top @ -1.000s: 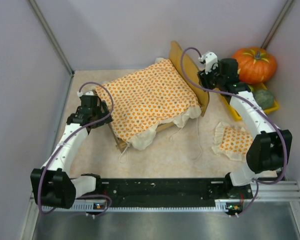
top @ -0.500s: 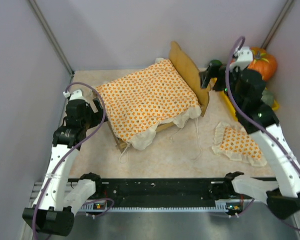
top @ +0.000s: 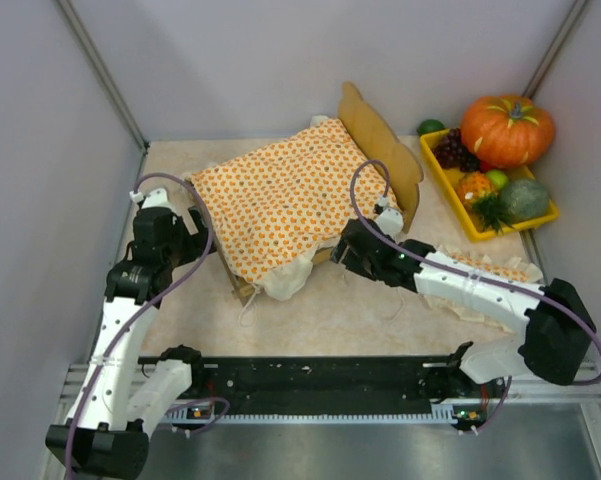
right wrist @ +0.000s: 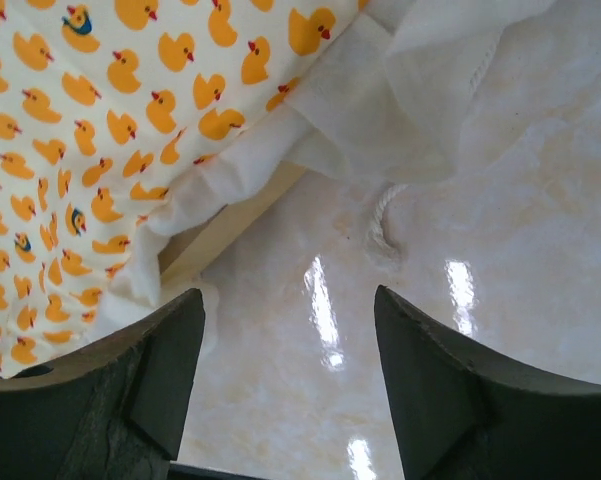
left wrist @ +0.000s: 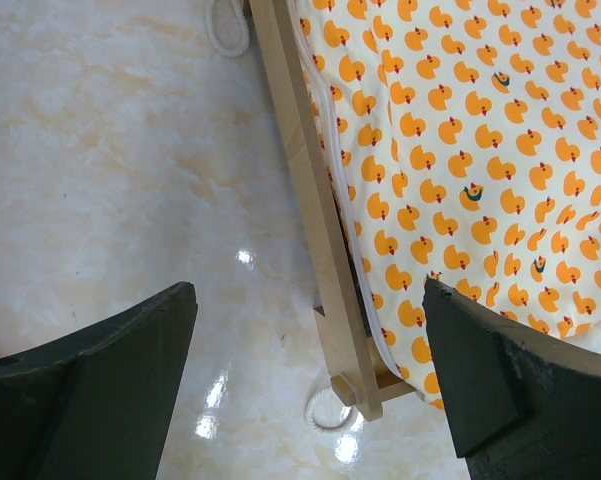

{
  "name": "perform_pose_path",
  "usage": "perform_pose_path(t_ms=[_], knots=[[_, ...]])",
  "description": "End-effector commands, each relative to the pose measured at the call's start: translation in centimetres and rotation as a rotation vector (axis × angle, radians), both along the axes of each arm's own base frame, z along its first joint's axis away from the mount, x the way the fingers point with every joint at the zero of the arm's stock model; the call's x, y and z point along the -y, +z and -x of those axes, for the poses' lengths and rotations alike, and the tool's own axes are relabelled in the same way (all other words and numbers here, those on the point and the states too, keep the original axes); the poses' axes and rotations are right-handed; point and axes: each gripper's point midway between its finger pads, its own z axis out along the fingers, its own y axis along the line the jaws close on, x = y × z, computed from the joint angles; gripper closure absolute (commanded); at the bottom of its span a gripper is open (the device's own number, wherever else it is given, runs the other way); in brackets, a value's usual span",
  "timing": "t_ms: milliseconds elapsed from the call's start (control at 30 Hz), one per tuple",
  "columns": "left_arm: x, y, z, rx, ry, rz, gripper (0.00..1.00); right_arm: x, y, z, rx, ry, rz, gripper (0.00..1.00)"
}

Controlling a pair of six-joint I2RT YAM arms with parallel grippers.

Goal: Set up the pet bed

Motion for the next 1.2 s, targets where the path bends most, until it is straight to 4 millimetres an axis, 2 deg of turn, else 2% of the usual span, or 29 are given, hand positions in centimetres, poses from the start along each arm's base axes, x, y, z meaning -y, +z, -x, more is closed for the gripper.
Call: perform_pose_path(t_ms=[0,100,300,533,667,867,1067,1167], knots=[[0.1,0.0,0.3,0.017,-0.014,0.006,0.01,-2.8,2.6,-2.1,0.036,-0.179,-0.175,0.34],[0.2,-0.2,0.4,0.018,-0.02,0.009,0.01,-3.3,1.9,-3.1,0.028,-0.238,-0.184,0.36],[0.0,-0.2,0.6,0.018,-0.022,-0.005,0.01,-5.0,0.4,-3.9,-0.023,-0.273,-0.203,0.38],[-0.3,-0.6,0.7,0.012,-0.014,-0.017,0.01,-4.7,-0.9,-3.6,-0.044,-0.298,-0.197,0.49],[-0.2,-1.0,0.7,0.005,-0.017,-0.014,0.01,-4.6,-1.8,-3.7,-0.051,-0.301,-0.173,0.59],[-0.1,-1.1,0.8,0.003,-0.022,-0.013,0.01,-5.3,-3.5,-4.0,-0.077,-0.295,-0.139,0.59],[-0.3,-1.1,1.0,0.002,-0.015,-0.022,0.01,-6.1,-3.7,-5.5,-0.043,-0.287,-0.096,0.59],[-0.4,-0.9,1.0,0.006,-0.013,-0.024,0.01,-6.2,-5.1,-5.3,-0.068,-0.277,-0.068,0.62]])
